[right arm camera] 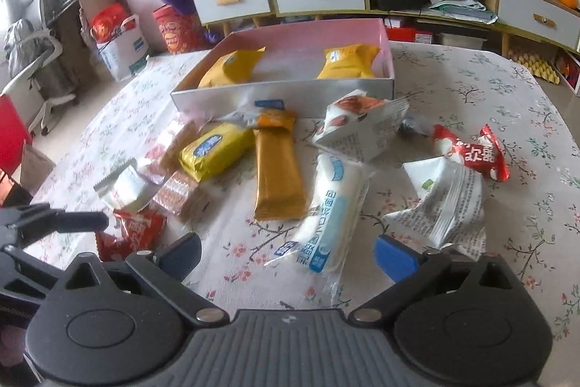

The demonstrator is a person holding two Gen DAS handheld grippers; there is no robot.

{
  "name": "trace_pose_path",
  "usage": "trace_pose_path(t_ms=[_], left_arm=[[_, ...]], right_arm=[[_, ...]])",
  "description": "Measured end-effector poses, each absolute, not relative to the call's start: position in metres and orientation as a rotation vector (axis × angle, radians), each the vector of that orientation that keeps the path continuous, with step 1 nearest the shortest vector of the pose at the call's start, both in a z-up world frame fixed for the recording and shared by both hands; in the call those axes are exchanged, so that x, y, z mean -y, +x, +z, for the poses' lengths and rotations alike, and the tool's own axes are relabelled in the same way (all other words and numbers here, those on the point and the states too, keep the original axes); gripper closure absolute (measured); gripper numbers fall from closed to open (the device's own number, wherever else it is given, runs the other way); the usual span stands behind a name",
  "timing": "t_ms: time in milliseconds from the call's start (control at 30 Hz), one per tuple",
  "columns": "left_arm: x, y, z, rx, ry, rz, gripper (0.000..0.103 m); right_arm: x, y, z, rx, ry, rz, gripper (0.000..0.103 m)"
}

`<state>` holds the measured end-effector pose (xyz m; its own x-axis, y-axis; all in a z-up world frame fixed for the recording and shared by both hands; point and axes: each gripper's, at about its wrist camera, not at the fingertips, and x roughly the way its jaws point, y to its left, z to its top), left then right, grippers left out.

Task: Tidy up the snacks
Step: 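Lift the left gripper out of the box and move to the red wrapper, then grasp the red candy wrapper with the left gripper while the right grasps the milk stick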

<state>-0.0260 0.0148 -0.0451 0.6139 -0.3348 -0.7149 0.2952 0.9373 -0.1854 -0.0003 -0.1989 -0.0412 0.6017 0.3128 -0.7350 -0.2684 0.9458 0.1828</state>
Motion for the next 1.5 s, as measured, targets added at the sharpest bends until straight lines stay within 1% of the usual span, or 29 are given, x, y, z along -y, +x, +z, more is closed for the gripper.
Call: trace_pose_path(t_ms=[33,133,200,333,400,533,667,867,933,1033,1100,1133,1200,1333,1500], left_arm=[[-0.015,-0.026,-0.046,-0.836,-0.049,-0.366,0.013],[-0.013,-0.024,-0.048,-0.852,-0.049,-0.366,0.024],[-0.013,-0.022,-0.051,-0.864,-0.052,-0.359,0.036],[-0.016,-0.019,-0.052,-0.874,-0.071,-0.346,0.045],[-0.017,-0.019,-0.053,-0.877,-0.078,-0.341,0.052],[-0.018,-0.018,-0.055,-0.886,-0.077,-0.329,0.058],[-0.019,-0.017,-0.056,-0.895,-0.082,-0.319,0.065],[-0.020,-0.017,-0.056,-0.896,-0.089,-0.318,0.066],[-0.020,-0.016,-0.056,-0.897,-0.090,-0.319,0.067],[-0.021,-0.016,-0.055,-0.897,-0.097,-0.323,0.067],[-0.021,-0.016,-0.054,-0.897,-0.102,-0.328,0.068],[-0.022,-0.016,-0.053,-0.897,-0.105,-0.331,0.069],[-0.022,-0.016,-0.052,-0.896,-0.107,-0.336,0.076],[-0.022,-0.015,-0.052,-0.900,-0.109,-0.337,0.076],[-0.021,-0.015,-0.050,-0.904,-0.113,-0.345,0.077]], right_arm=[[0.198,-0.001,-0.042,-0.863,0.048,0.337,0.017],[0.196,-0.001,-0.043,-0.866,0.033,0.326,0.019],[0.195,0.000,-0.045,-0.871,0.024,0.317,0.021],[0.193,0.002,-0.050,-0.877,0.001,0.290,0.027],[0.193,0.004,-0.052,-0.879,-0.006,0.280,0.029],[0.193,0.007,-0.055,-0.884,-0.007,0.262,0.039],[0.194,0.010,-0.056,-0.874,-0.016,0.247,0.044],[0.195,0.013,-0.056,-0.865,-0.027,0.224,0.058],[0.195,0.013,-0.055,-0.861,-0.029,0.218,0.070],[0.196,0.014,-0.054,-0.866,-0.029,0.214,0.080],[0.198,0.015,-0.052,-0.877,-0.025,0.215,0.084],[0.199,0.015,-0.051,-0.882,-0.013,0.215,0.088],[0.202,0.018,-0.049,-0.892,0.014,0.213,0.092],[0.207,0.020,-0.045,-0.899,0.044,0.210,0.097],[0.209,0.021,-0.042,-0.914,0.059,0.216,0.099]])
